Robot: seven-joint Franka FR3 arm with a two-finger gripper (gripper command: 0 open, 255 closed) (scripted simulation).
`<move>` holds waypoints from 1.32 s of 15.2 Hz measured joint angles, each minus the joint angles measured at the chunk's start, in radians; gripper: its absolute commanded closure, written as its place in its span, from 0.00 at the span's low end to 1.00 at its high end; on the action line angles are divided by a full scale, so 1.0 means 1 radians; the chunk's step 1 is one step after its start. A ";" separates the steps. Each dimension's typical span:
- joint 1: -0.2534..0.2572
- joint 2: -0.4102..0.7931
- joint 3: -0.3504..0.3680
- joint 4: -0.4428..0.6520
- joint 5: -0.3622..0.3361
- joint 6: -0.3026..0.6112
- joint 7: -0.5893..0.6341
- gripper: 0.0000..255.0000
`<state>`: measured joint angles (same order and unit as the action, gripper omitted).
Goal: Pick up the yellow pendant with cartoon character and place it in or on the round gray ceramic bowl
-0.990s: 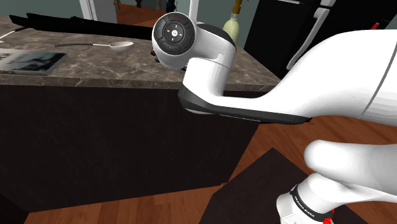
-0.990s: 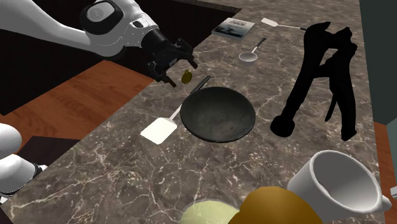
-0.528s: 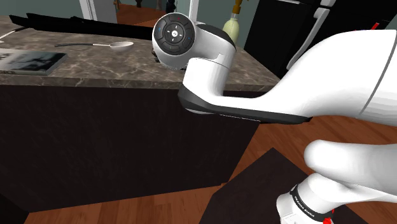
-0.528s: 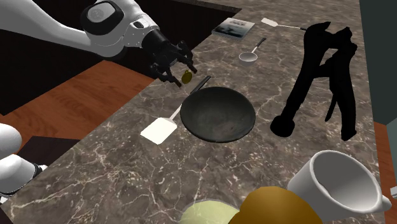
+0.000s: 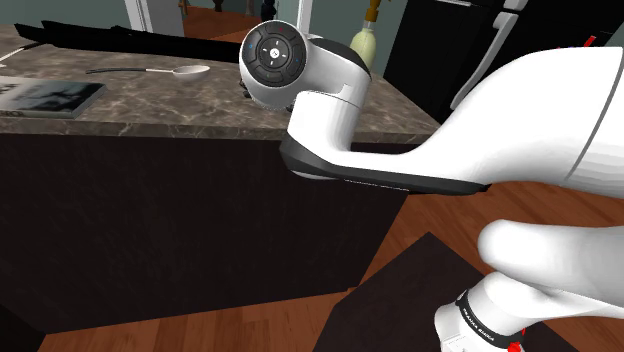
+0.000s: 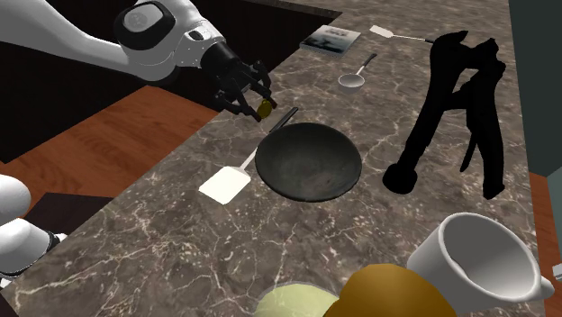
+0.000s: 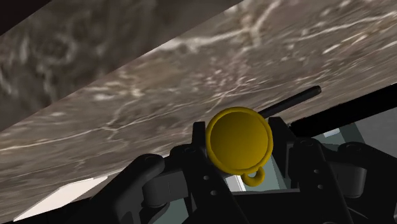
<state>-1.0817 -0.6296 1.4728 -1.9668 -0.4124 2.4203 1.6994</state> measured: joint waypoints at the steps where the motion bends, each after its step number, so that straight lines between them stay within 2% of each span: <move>1: 0.000 0.000 0.000 0.000 0.000 0.000 0.000 1.00; 12: 0.025 0.040 -0.047 0.095 0.005 -0.091 -0.074 1.00; 20: 0.018 0.070 -0.061 0.188 0.011 -0.164 -0.133 1.00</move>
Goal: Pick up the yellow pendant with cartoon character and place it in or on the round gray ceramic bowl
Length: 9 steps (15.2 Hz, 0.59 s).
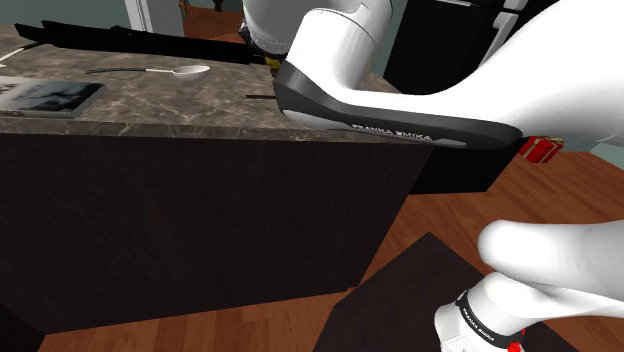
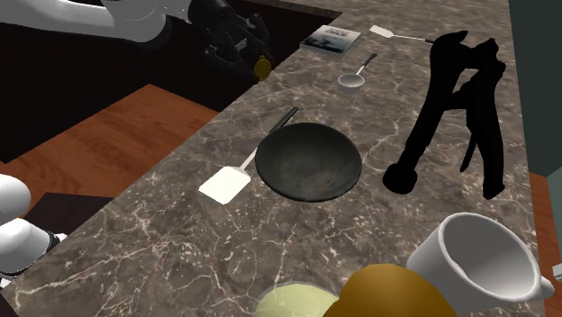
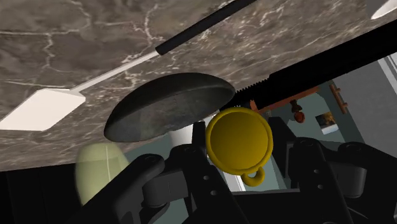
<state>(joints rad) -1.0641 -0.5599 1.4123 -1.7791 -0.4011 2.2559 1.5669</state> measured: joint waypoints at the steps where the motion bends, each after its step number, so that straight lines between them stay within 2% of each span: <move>1: -0.004 0.004 0.001 0.015 0.001 -0.010 -0.008 1.00; 5: -0.006 0.016 -0.006 0.057 0.004 -0.044 -0.034 1.00; 9: -0.048 0.051 -0.017 0.042 -0.015 0.010 -0.063 1.00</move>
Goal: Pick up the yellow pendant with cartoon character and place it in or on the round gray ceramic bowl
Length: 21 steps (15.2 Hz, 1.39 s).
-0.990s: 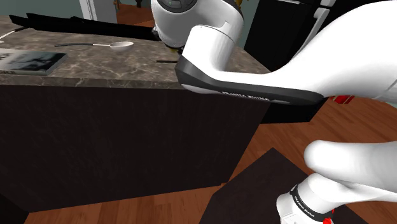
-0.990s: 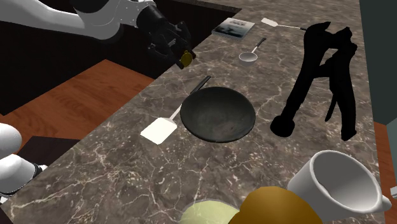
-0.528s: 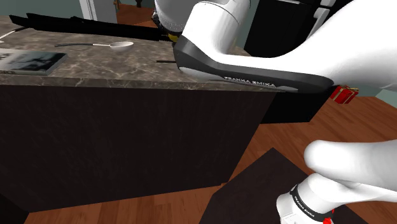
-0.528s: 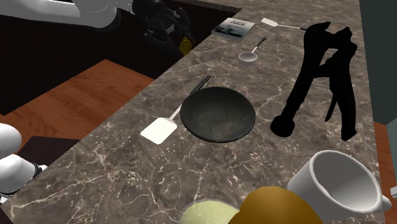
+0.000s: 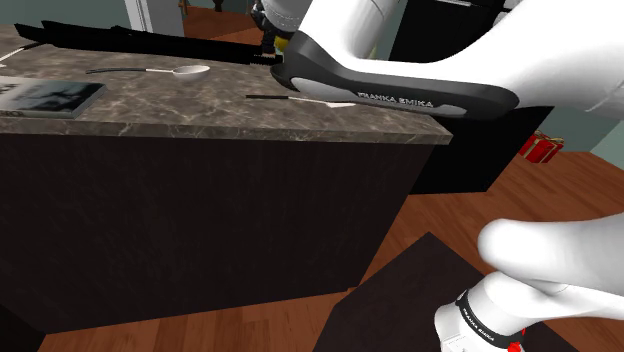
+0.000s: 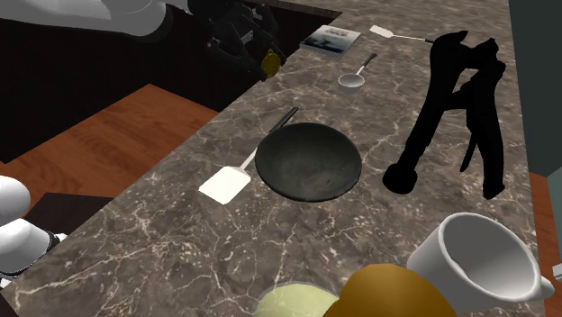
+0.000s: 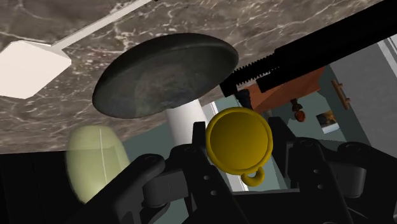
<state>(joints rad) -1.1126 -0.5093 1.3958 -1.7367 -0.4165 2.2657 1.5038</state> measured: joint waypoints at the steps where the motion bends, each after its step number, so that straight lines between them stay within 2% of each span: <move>1: -0.011 0.010 -0.005 -0.005 -0.006 0.016 -0.009 1.00; 6: -0.131 0.068 0.023 -0.020 -0.039 0.115 -0.050 1.00; 9: -0.240 0.106 0.078 0.003 -0.052 0.157 -0.086 1.00; 11: -0.287 0.111 0.103 -0.007 -0.057 0.189 -0.086 1.00; 17: -0.316 0.088 0.126 -0.064 -0.066 0.254 -0.049 1.00; 19: -0.302 0.077 0.115 -0.094 -0.071 0.275 -0.029 1.00; 21: -0.315 0.067 0.127 -0.112 -0.073 0.297 -0.015 1.00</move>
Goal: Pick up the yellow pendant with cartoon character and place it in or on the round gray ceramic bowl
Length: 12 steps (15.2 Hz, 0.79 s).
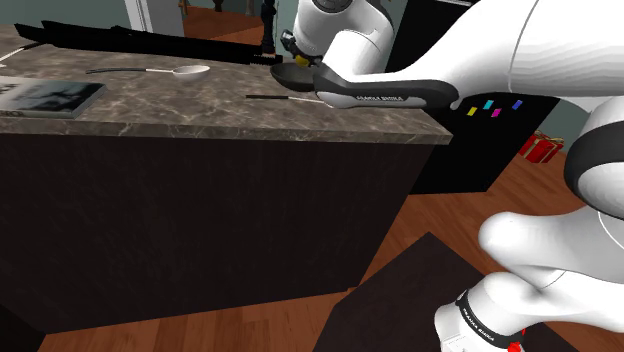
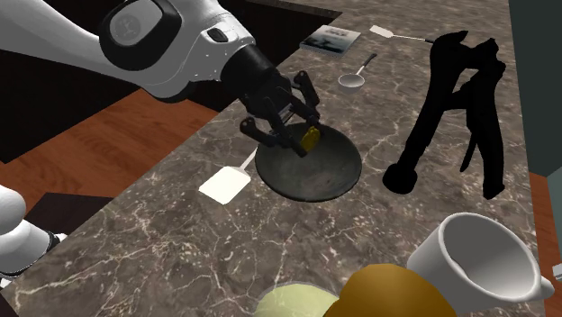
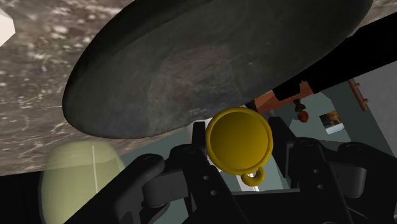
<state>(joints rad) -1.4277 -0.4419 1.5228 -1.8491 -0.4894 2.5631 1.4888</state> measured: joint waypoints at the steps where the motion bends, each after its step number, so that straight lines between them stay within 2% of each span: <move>1: 0.003 -0.004 -0.003 -0.015 -0.003 0.013 0.008 1.00; 8: -0.005 -0.011 0.004 -0.023 -0.003 0.023 0.017 1.00; 9: -0.005 -0.011 0.004 -0.023 -0.003 0.023 0.017 0.00; 12: -0.005 -0.011 0.004 -0.023 -0.003 0.023 0.017 0.00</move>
<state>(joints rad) -1.4322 -0.4527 1.5268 -1.8725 -0.4927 2.5865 1.5053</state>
